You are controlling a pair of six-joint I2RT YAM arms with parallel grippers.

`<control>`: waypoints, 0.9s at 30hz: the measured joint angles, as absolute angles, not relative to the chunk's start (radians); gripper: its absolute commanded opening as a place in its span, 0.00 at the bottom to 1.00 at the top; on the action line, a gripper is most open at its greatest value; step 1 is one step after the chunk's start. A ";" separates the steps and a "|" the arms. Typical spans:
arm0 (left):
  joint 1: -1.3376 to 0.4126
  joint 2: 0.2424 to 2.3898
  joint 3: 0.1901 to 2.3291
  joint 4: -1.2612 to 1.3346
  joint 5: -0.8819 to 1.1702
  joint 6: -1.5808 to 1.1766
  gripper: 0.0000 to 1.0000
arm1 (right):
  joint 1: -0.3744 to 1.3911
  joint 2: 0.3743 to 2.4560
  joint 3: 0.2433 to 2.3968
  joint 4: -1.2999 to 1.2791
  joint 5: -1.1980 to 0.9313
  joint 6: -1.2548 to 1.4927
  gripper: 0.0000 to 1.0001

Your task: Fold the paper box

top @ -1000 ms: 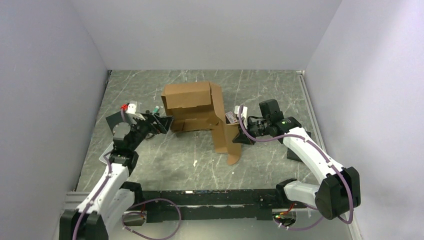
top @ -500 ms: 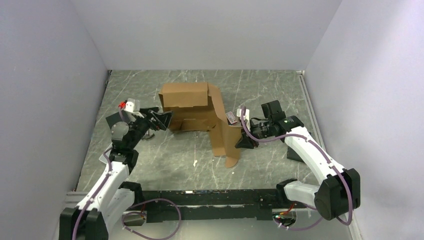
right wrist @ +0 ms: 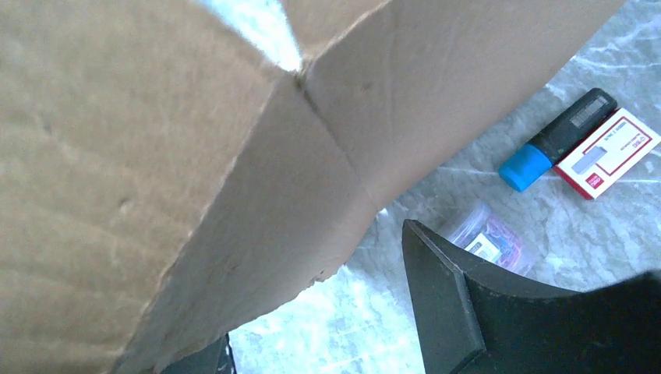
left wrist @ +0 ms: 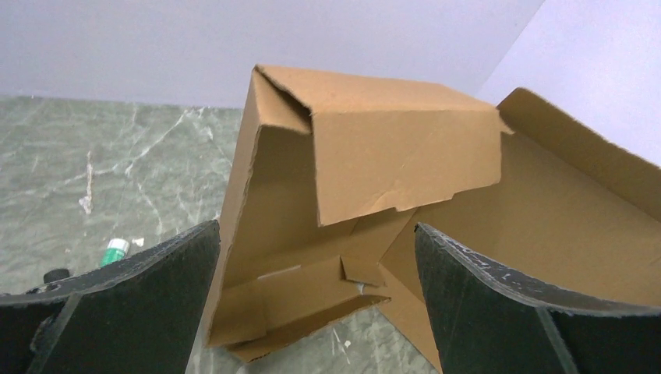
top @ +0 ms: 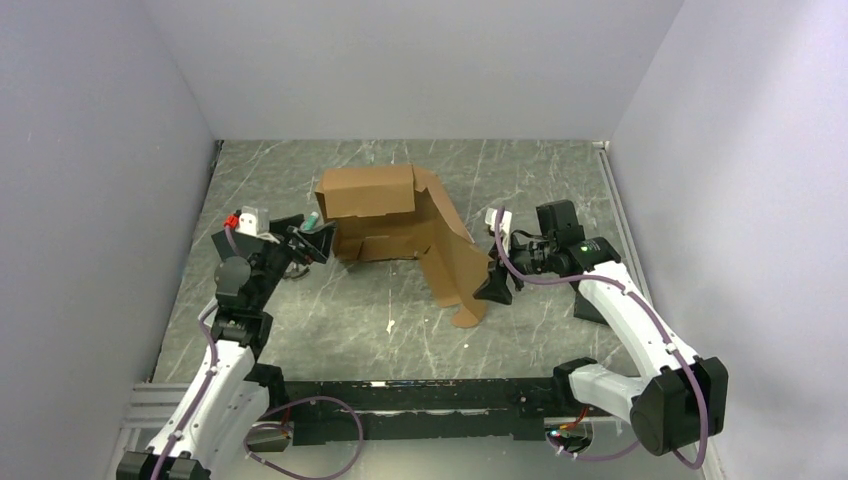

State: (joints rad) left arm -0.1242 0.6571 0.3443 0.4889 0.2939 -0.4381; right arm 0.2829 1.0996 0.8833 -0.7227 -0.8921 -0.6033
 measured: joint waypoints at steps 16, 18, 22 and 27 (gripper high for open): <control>-0.124 0.722 0.298 0.593 0.242 -0.434 0.99 | 0.283 1.008 0.773 -0.389 -0.844 -0.335 0.62; -0.124 0.723 0.295 0.601 0.237 -0.433 0.99 | 0.283 1.002 0.773 -0.382 -0.841 -0.328 0.69; -0.124 0.707 0.290 0.610 0.226 -0.430 0.99 | 0.283 0.986 0.783 -0.402 -0.831 -0.330 0.73; -0.124 0.686 0.288 0.610 0.211 -0.430 0.99 | 0.283 0.979 0.844 -0.412 -0.774 -0.315 0.66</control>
